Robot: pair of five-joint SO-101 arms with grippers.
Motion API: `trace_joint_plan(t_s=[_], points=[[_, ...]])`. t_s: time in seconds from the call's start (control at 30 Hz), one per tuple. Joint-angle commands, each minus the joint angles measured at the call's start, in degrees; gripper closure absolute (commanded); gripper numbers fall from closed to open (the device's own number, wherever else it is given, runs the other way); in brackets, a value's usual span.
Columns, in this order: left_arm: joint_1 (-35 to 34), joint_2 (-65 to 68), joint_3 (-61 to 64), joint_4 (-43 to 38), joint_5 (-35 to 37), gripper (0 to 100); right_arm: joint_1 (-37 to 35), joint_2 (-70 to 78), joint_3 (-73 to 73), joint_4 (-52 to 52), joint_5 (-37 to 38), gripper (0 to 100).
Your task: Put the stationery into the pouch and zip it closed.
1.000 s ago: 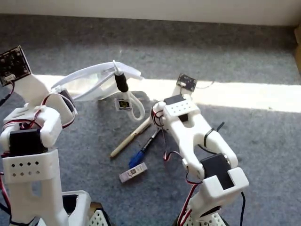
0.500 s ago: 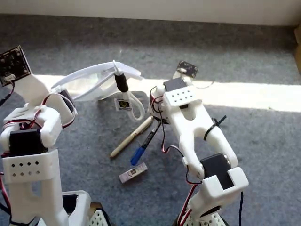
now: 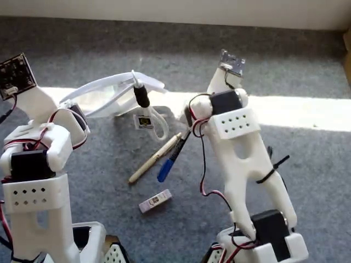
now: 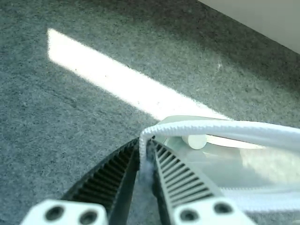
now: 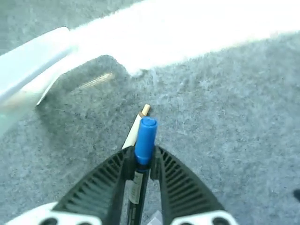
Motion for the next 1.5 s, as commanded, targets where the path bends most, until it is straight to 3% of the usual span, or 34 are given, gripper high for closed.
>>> trace_joint_plan(t_s=[0.0, 0.53, 1.0, 1.27, 1.47], points=[[0.31, 0.84, 0.48, -0.35, 0.26, 99, 0.75, -9.54, 0.75, -0.13, 2.9, 99.5], [5.93, 0.84, 0.48, -0.35, -3.52, 99, 0.57, -30.9, 1.36, -0.31, 11.87, 99.5], [12.18, 0.84, 0.57, 0.0, -9.49, 99, 0.48, -41.98, 1.71, -12.97, 18.11, 99.5], [13.41, 0.84, 0.66, 0.09, -9.49, 99, -11.56, -41.98, 1.71, -22.73, 22.51, 99.5], [13.32, 0.84, 0.66, 0.09, -9.49, 99, -14.55, -41.89, 5.76, -34.15, 27.52, 99.5]])
